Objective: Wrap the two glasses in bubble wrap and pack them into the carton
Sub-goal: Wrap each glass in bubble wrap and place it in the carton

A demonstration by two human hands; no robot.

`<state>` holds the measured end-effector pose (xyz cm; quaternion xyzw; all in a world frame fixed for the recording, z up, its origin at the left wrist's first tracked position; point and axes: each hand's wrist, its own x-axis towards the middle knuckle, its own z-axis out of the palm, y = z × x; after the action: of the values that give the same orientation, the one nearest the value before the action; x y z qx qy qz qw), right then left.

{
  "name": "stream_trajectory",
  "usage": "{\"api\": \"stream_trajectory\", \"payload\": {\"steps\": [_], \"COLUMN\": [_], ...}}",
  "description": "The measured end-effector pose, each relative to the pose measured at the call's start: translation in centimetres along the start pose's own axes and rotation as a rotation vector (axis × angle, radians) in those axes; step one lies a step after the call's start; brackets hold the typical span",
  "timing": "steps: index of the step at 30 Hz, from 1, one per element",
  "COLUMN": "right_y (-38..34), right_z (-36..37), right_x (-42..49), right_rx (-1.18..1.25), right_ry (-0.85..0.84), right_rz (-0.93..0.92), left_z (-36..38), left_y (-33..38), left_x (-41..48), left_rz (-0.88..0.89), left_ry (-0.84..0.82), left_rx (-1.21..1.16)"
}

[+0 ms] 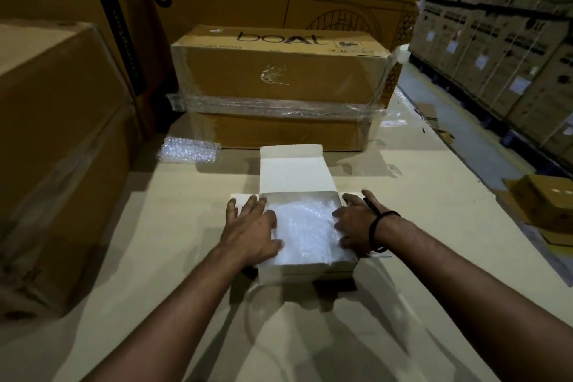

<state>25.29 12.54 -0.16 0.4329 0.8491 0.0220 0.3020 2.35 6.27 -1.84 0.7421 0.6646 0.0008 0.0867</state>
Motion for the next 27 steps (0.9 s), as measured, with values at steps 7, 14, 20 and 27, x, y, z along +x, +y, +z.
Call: {"api": "stream_trajectory", "payload": {"steps": [7, 14, 20, 27], "right_y": [1.5, 0.4, -1.2, 0.5], "right_z": [-0.5, -1.0, -0.1, -1.1], "right_x": [-0.8, -1.7, -1.2, -2.0], "right_rx": [0.316, 0.038, -0.108, 0.188], "right_ry": [0.13, -0.034, 0.048, 0.155], "right_rz": [-0.039, -0.046, -0.002, 0.0], "left_z": [-3.1, -2.3, -1.1, -1.1], "left_y": [-3.3, -4.1, -1.9, -1.5], "left_x": [-1.5, -1.0, -1.3, -2.0], "left_rz": [0.031, 0.127, 0.154, 0.148], "left_ry": [0.112, 0.04, 0.002, 0.13], "left_rx": [-0.34, -0.146, 0.208, 0.143]}}
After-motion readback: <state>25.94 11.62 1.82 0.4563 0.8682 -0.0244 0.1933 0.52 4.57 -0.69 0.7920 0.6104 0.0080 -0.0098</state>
